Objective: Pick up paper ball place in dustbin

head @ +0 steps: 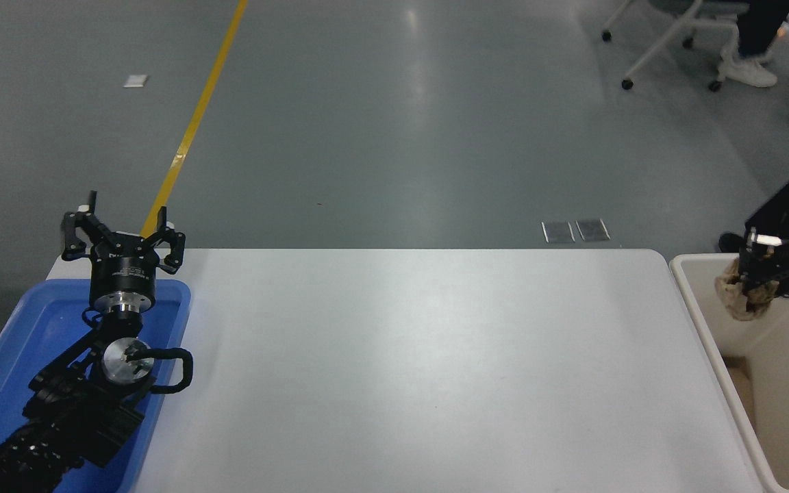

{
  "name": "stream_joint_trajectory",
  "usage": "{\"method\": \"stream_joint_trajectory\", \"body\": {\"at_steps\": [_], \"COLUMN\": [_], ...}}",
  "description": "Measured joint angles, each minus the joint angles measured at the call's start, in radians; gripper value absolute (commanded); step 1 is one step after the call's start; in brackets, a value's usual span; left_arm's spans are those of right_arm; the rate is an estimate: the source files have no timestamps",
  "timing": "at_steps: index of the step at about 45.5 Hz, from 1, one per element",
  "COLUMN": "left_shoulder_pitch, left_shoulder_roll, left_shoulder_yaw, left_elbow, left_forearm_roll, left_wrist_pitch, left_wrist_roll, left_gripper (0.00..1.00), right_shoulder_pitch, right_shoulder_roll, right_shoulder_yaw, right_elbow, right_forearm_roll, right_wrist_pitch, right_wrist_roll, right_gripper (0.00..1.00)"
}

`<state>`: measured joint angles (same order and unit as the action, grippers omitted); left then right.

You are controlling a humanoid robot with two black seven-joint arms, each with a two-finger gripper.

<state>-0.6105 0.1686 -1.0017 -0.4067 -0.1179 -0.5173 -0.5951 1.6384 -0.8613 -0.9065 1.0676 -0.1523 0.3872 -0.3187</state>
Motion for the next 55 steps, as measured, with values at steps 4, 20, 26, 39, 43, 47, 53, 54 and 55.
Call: {"method": "stream_joint_trajectory", "body": {"at_steps": [4, 20, 26, 39, 43, 47, 53, 54, 55], "left_shoulder_pitch": [0.000, 0.001, 0.001, 0.001, 0.001, 0.002, 0.002, 0.002, 0.001], "left_shoulder_roll": [0.000, 0.000, 0.000, 0.000, 0.000, 0.000, 0.000, 0.000, 0.000], "left_shoulder_yaw": [0.000, 0.000, 0.000, 0.000, 0.000, 0.000, 0.000, 0.000, 0.000], "left_elbow": [0.000, 0.000, 0.000, 0.000, 0.000, 0.000, 0.000, 0.000, 0.000], "left_forearm_roll": [-0.001, -0.003, -0.003, -0.004, -0.004, -0.004, -0.004, -0.004, -0.004], "left_wrist_pitch": [0.000, 0.000, 0.000, 0.000, 0.000, 0.000, 0.000, 0.000, 0.000], "left_wrist_roll": [0.000, -0.001, -0.002, -0.002, -0.002, -0.002, -0.002, -0.002, -0.002], "left_gripper": [0.99, 0.99, 0.99, 0.99, 0.99, 0.99, 0.99, 0.99, 0.99], "right_shoulder_pitch": [-0.142, -0.558, -0.671, -0.803, -0.819, -0.830, -0.839, -0.840, -0.841], "right_shoulder_roll": [0.018, 0.144, 0.205, 0.303, 0.317, 0.328, 0.337, 0.339, 0.340], "right_shoulder_yaw": [0.086, 0.363, 0.430, 0.503, 0.511, 0.517, 0.527, 0.529, 0.531], "right_elbow": [-0.116, -0.480, -0.587, -0.721, -0.737, -0.747, -0.754, -0.754, -0.754], "right_forearm_roll": [0.003, 0.012, 0.013, 0.039, 0.048, 0.054, 0.060, 0.062, 0.062], "right_wrist_pitch": [-0.052, -0.239, -0.316, -0.421, -0.442, -0.458, -0.473, -0.474, -0.474], "right_wrist_roll": [0.000, 0.000, -0.001, 0.002, 0.003, 0.003, 0.004, 0.004, 0.004], "right_gripper": [0.00, 0.00, 0.00, 0.00, 0.14, 0.71, 1.00, 1.00, 1.00]}}
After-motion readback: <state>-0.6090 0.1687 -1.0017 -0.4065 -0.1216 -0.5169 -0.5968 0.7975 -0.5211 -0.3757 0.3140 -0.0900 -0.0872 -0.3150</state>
